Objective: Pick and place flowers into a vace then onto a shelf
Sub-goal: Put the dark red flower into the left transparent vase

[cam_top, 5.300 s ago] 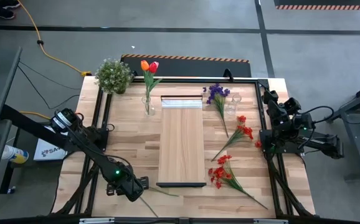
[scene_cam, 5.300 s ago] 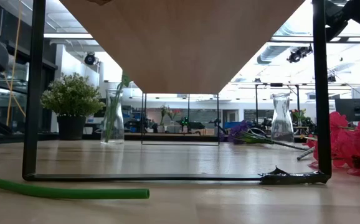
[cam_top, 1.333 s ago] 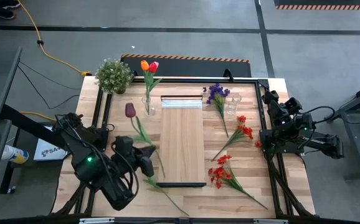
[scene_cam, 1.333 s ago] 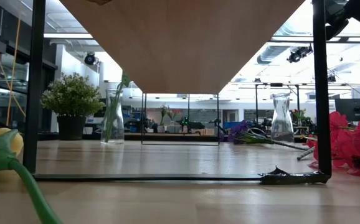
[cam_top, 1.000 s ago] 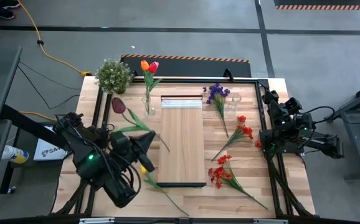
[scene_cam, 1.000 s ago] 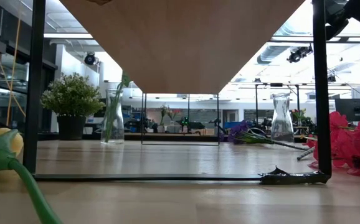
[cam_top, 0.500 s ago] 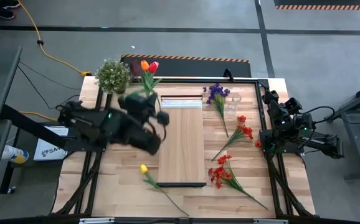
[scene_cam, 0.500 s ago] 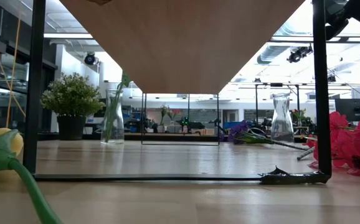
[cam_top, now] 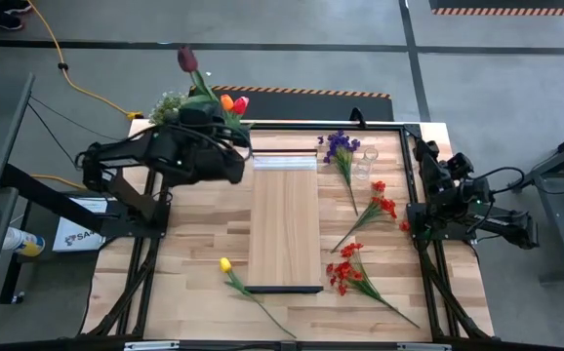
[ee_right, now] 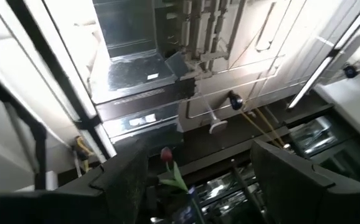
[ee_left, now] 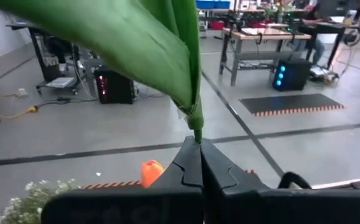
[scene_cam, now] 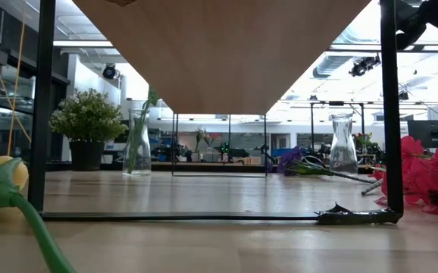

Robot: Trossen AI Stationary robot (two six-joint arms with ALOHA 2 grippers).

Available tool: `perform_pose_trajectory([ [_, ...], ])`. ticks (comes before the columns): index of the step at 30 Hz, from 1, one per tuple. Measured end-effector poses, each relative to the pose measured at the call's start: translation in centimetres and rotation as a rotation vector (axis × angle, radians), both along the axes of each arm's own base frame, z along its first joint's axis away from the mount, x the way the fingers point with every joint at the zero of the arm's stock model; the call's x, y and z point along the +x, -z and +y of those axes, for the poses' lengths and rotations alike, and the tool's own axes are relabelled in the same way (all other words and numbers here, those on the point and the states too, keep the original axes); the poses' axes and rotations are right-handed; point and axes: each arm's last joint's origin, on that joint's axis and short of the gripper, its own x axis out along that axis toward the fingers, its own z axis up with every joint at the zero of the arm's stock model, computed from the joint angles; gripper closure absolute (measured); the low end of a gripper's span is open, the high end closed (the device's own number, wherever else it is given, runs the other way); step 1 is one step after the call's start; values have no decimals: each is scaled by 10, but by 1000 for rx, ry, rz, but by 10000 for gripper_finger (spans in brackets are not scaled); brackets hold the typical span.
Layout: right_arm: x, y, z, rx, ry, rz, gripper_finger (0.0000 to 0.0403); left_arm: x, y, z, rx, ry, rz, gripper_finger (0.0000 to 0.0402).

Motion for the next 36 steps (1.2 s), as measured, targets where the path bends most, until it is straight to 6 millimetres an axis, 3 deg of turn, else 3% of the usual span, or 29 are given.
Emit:
perform_pose_trajectory([
  [8,0,0,-1,10,46,4,132,-19,-7,4,7,-3,8,383],
  [13,0,0,-1,9,60,9,131,-30,6,6,-14,-10,-13,383],
  [23,0,1,-2,22,68,11,132,-45,60,1,-24,-25,-68,383],
  [36,0,2,-4,67,135,17,131,-55,128,-6,94,-21,-151,383],
])
